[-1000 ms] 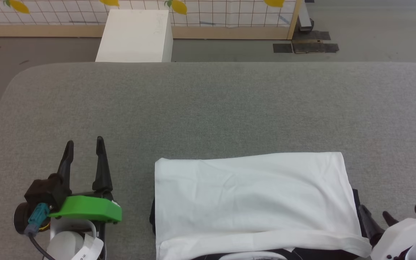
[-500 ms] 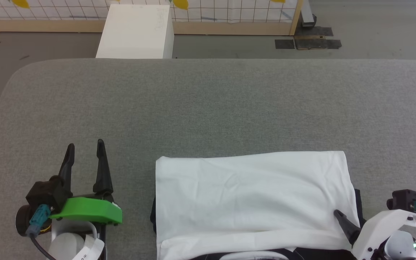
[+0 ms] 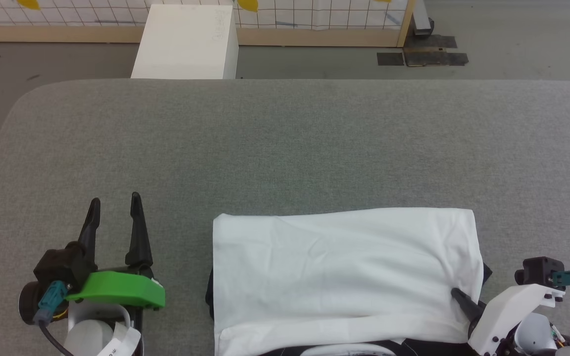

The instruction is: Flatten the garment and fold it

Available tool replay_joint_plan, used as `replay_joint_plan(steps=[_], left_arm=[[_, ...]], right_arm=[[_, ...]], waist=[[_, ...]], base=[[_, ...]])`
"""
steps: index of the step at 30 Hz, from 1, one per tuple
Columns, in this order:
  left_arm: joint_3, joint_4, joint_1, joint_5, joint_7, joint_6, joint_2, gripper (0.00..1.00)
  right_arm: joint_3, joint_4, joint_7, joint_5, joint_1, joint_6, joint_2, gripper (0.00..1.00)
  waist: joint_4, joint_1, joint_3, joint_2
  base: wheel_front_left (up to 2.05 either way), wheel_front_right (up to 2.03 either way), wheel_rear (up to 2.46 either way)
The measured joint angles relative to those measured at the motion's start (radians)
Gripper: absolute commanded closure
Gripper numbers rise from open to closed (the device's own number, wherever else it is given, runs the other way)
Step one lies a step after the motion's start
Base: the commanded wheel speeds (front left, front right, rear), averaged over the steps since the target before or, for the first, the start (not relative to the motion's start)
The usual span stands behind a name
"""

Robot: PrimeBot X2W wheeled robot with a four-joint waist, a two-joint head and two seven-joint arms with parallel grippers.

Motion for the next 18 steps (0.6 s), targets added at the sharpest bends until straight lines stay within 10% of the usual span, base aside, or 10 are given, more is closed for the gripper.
replay_joint_plan(steps=[18], left_arm=[[0.012,0.006,0.0,0.013,0.0,-0.013,-0.004,0.0]], right_arm=[[-0.365,-0.026,-0.08,-0.171,0.009,0.001,0.013,1.0]], waist=[[-0.014,0.0,0.001,0.0]], base=[[0.0,0.0,0.0]])
